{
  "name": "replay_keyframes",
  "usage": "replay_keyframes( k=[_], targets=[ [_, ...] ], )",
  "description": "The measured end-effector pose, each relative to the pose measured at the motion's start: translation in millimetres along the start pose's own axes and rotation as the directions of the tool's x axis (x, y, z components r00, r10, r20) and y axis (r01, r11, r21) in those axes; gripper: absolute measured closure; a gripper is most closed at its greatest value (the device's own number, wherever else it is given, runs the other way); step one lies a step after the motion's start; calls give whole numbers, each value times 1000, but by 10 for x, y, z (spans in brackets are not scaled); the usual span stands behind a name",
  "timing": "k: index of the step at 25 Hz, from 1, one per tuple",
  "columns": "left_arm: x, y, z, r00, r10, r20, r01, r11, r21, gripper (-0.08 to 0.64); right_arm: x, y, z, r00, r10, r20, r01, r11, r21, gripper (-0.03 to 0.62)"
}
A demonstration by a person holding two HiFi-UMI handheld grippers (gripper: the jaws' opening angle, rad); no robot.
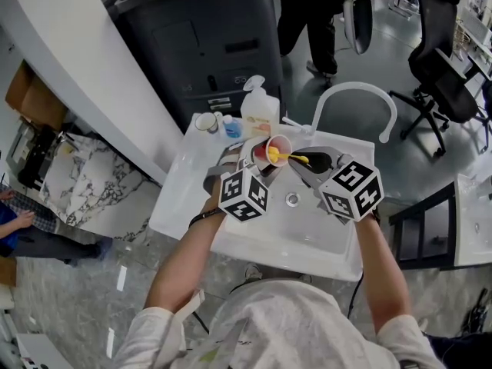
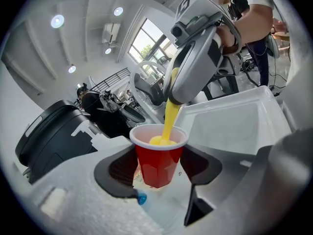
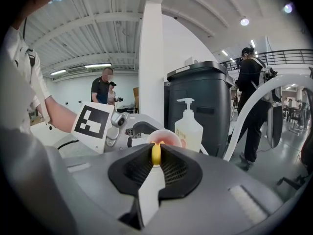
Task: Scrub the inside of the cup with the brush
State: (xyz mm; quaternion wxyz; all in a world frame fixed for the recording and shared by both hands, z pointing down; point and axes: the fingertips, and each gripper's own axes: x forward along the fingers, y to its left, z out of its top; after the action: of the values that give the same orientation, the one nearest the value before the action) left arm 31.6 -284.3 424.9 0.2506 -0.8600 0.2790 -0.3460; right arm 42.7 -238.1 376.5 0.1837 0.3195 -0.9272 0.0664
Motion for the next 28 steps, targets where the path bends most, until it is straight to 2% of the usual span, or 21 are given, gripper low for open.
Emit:
replay_keyframes(
  k=[15,28],
  targets=[
    [-14,-96,-41,1000,-17,-9,17,1000,-3,285,-76,-45,104,999,-5,39,3,999,43,557],
    [4,-114,17,1000,-15,6,15,1000,1,285,-145,-222,112,998,-46,47,43,997,61,555]
  ],
)
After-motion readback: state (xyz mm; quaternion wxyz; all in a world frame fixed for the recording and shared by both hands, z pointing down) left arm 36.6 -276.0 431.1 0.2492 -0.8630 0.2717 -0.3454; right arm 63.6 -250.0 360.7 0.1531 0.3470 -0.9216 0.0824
